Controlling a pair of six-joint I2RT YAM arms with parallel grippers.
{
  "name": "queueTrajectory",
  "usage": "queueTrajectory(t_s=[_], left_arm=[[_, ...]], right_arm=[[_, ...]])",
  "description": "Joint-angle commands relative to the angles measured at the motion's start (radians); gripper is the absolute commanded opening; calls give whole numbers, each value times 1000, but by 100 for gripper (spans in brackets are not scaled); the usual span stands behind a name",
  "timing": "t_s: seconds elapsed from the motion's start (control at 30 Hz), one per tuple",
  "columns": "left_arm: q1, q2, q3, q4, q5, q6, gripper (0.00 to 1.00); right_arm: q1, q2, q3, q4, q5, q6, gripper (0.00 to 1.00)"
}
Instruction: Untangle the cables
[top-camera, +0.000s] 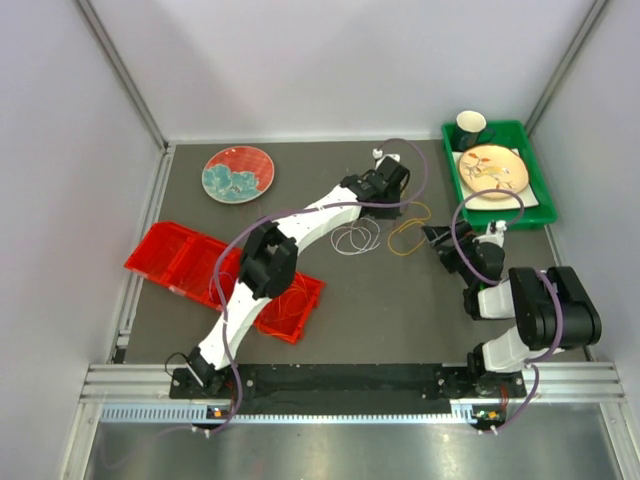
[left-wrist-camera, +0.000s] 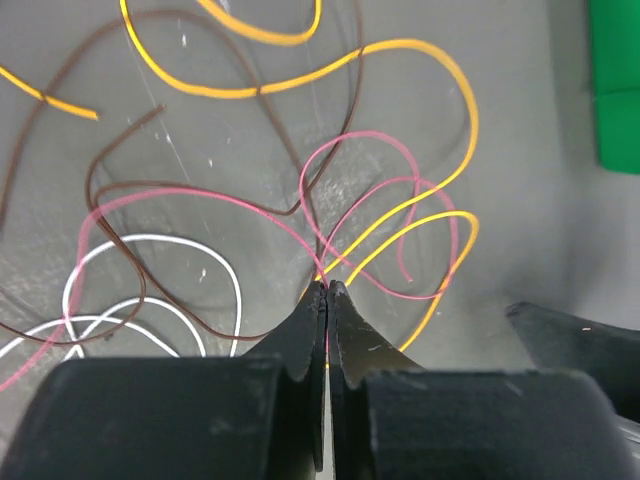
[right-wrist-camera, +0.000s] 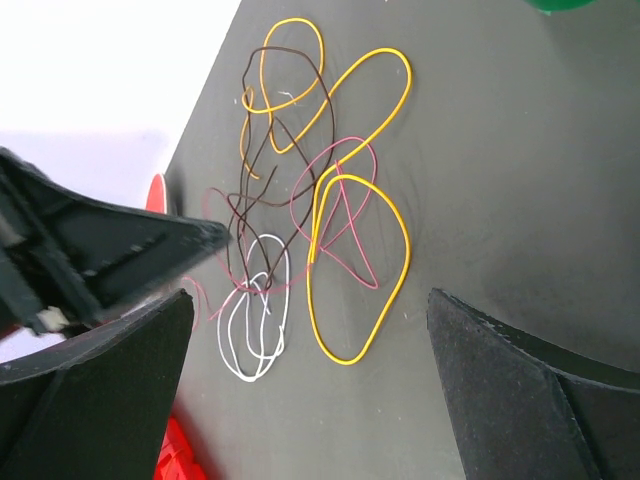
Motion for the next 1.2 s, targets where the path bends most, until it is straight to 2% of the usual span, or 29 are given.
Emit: queueTrajectory(t_s=[0.0, 0.23, 0.37, 0.57, 0.67, 0.83, 0.97, 1.17], left_arm=[[16, -67, 97, -54, -47, 29, 0], [126, -354, 102, -94, -57, 72, 0], [189, -483, 172, -100, -55, 111, 0], [217, -675, 206, 7, -32, 194, 0], [217, -730, 197, 63, -17, 239, 0], [218, -755, 192, 51, -1, 313, 0], [217, -787, 178, 61, -49, 332, 0], [217, -834, 185, 96, -6, 341, 0]], right_arm=[[-12, 7, 16, 63, -18, 2, 99], [-10, 30, 28, 77, -40, 2, 99], [-10, 33, 31, 78, -47, 0, 99], [-10, 47, 42, 78, -67, 0, 99], [-10, 53, 46, 78, -79, -1, 99], [-10, 65, 53, 91, -95, 2, 99], [-10, 70, 54, 92, -101, 2, 99], [-10, 83, 60, 103, -112, 5, 99]])
